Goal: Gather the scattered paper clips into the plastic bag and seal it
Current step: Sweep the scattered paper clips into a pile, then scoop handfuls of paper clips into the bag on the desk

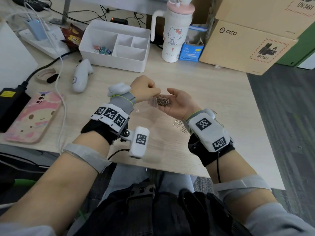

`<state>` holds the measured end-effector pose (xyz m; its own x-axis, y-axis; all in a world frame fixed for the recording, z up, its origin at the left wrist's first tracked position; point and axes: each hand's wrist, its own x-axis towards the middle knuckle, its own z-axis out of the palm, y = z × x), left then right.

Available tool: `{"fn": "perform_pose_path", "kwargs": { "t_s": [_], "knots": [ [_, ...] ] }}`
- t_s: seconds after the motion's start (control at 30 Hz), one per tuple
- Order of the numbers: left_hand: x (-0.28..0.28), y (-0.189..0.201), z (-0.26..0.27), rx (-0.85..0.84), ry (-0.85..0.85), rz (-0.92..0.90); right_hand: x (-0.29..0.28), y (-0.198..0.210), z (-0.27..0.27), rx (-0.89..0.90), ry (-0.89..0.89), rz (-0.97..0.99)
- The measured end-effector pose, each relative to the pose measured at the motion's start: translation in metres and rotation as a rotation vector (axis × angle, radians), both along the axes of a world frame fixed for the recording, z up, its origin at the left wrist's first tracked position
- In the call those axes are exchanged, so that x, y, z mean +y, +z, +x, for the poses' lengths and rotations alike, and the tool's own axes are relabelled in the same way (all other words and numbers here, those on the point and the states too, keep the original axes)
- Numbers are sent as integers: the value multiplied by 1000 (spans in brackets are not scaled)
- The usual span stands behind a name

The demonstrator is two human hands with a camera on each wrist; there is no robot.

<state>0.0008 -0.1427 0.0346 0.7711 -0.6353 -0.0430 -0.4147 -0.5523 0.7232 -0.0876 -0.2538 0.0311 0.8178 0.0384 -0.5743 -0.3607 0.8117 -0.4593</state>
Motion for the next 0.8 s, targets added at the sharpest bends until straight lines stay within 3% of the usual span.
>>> {"fn": "perform_pose_path", "kwargs": {
  "t_s": [0.5,0.8],
  "knots": [
    [1,1,-2,42,3,-32,-1,14,-1,-90,38,60],
    [5,1,-7,83,20,-89,-5,6,-4,-52,-84,-100]
  ]
}}
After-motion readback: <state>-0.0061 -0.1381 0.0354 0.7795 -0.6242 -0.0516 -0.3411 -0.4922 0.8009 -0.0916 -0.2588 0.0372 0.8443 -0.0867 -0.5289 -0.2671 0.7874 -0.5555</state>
